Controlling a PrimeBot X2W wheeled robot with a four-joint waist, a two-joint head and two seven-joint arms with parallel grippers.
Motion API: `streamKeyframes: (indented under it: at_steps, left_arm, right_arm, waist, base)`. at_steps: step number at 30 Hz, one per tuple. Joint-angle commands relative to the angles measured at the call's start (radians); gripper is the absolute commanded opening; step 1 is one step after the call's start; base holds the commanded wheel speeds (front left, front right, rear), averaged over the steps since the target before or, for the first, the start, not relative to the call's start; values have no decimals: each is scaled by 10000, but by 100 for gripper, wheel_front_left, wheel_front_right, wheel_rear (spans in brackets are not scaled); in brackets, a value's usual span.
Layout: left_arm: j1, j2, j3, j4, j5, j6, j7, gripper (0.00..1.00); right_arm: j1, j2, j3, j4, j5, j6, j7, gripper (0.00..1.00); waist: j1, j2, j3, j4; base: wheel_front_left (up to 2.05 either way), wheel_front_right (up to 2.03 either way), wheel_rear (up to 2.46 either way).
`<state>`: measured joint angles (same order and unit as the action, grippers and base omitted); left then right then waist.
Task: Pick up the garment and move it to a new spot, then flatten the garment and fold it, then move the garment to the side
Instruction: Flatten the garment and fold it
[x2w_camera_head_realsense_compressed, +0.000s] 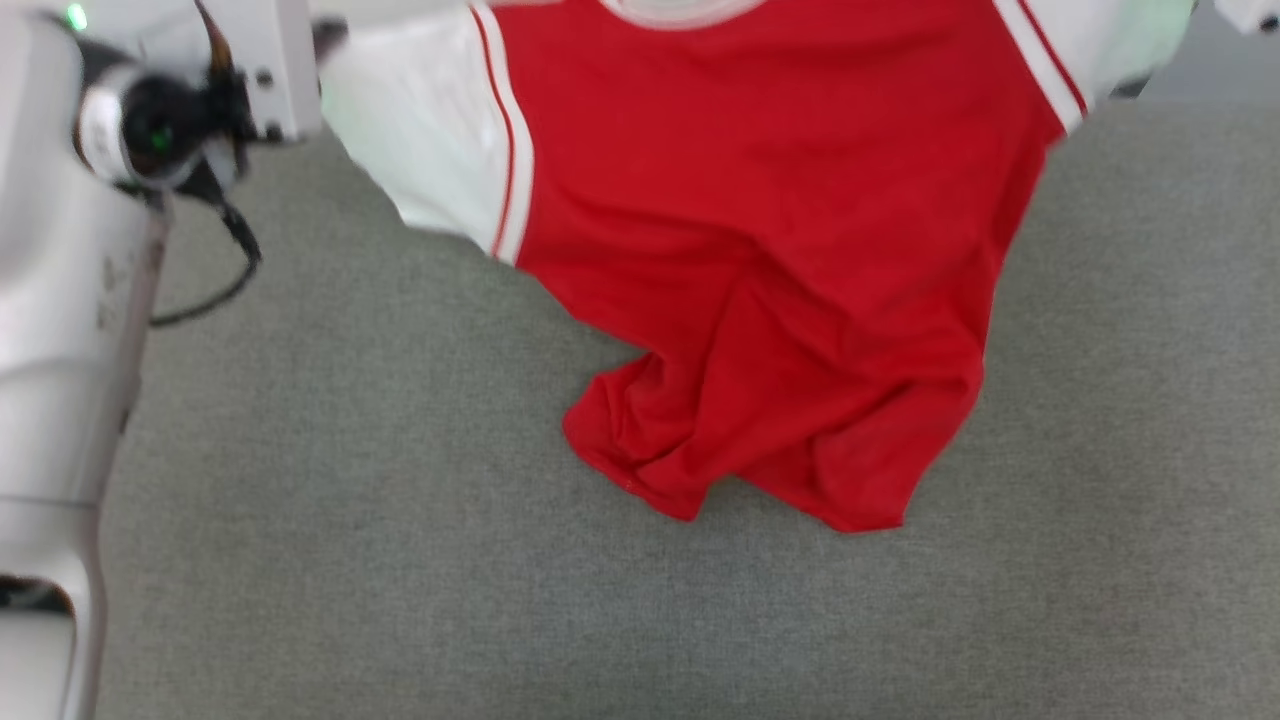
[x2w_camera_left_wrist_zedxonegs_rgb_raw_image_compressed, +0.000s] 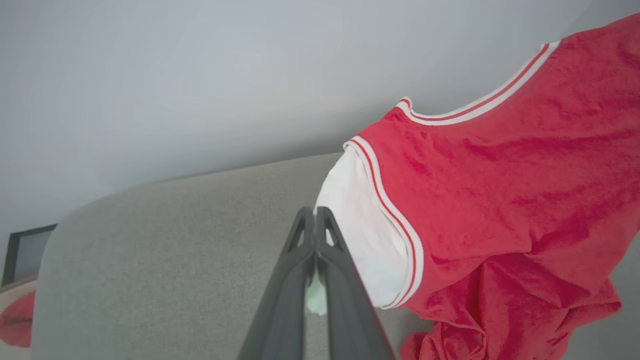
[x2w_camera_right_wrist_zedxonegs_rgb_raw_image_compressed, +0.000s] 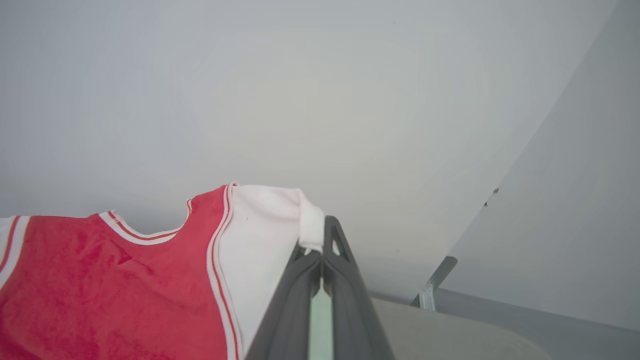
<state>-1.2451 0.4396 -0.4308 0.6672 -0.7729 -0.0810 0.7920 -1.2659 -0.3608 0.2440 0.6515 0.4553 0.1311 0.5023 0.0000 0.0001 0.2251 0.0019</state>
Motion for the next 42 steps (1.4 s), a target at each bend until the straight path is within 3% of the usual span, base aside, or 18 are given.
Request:
streamKeyframes:
  at_steps: [1, 12, 20, 27, 36, 39, 42]
  left_arm:
    - [-254, -23, -28, 78, 130, -80, -157, 0]
    - [-1762, -45, -327, 807, 504, -398, -1306, 0]
    - [-2613, 28, -544, 1116, 654, -480, -2297, 0]
    - [-3600, 88, -769, 1295, 958, -489, -3485, 0]
    - [-5621, -202, -966, 1921, 1808, -402, -6051, 0]
    - [-6392, -396, -914, 2192, 2028, -368, -7037, 0]
    - [-7015, -625, -850, 2415, 2077, -385, -7926, 0]
  right_arm:
    - [-244, 83, 112, 85, -116, -7, -335, 0]
    - [-1826, 432, 608, 1283, -649, -8, -3056, 0]
    - [-2644, 447, 954, 2140, -789, -8, -4068, 0]
    - [-3486, 299, 1079, 2531, -1165, -8, -5096, 0]
    - [-4896, 198, 524, 3327, -3276, -8, -7461, 0]
    - [-5307, 156, -83, 3018, -4327, -8, -7662, 0]
    - [-5426, 147, -890, 1793, -5374, -8, -7664, 0]
  waist:
    - [0, -1, -344, -24]
    - [0, -1, -984, -25]
    - [0, -1, -667, 30]
    - [0, -1, 656, 84]
    - [0, -1, 2700, 157]
    - [0, -1, 3364, 263]
    - [0, -1, 4012, 457]
  base:
    - [0, 0, 0]
    - [0, 0, 0]
    - [0, 0, 0]
    - [0, 0, 0]
    - [0, 0, 0]
    - [0, 0, 0]
    - [0, 0, 0]
